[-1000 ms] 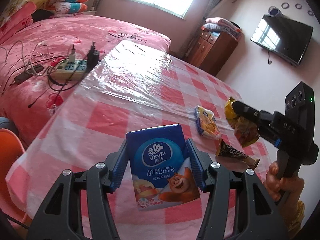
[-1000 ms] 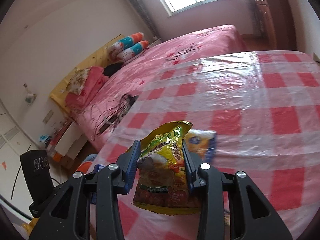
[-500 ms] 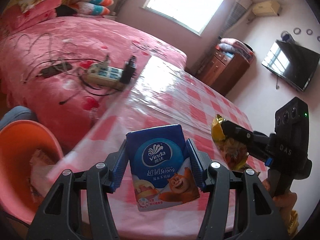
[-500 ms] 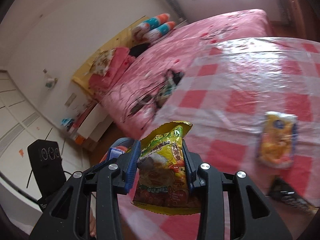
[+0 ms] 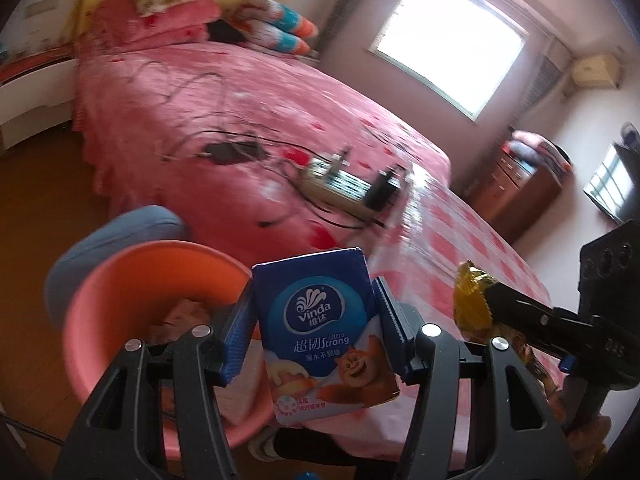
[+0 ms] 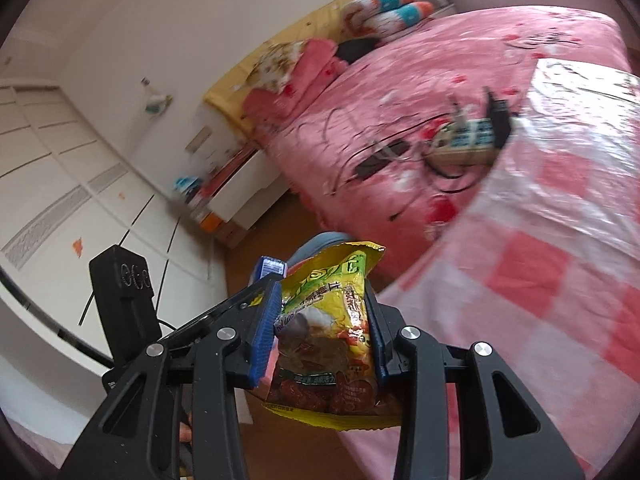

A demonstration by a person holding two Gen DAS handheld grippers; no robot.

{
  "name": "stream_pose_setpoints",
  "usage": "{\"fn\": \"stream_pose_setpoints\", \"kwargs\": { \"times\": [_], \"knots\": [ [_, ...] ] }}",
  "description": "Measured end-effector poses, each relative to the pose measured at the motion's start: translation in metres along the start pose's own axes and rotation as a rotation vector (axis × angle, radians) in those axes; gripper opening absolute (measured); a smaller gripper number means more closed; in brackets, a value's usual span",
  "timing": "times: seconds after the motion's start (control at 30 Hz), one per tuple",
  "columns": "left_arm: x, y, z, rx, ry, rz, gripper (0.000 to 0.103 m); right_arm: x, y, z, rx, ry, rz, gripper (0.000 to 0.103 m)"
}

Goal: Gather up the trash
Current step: 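Carry the tissue box and yellow snack bag over the orange bucket, then open both tools over the orange bucket to drop the items, then move both open tools back over the remaining snacks on the table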

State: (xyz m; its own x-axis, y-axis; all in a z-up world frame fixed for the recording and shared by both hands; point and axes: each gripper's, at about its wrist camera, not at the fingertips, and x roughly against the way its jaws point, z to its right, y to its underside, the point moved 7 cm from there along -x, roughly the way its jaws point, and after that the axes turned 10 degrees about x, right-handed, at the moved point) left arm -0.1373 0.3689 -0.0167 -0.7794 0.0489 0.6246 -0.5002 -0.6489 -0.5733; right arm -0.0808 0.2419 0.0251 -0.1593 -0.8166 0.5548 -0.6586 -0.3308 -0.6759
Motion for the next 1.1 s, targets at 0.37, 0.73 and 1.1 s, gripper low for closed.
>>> {"fn": "stream_pose_setpoints", "kwargs": {
  "times": [0.37,0.73,1.1],
  "knots": [
    [0.003,-0.009,-0.074,0.169,-0.089,0.028,0.058,-0.072,-0.017,-0.044,0.044,-0.035,-0.055,0.049],
    [-0.001,-0.005,-0.113,0.209,-0.217,0.015,0.082,-0.047,-0.011,-0.011,0.044,0.171,0.018,0.09],
    [-0.009,0.005,-0.071,0.095,-0.189,-0.024,0.082,0.002,0.011,0.016,0.09,0.354,0.067,0.09]
  ]
}}
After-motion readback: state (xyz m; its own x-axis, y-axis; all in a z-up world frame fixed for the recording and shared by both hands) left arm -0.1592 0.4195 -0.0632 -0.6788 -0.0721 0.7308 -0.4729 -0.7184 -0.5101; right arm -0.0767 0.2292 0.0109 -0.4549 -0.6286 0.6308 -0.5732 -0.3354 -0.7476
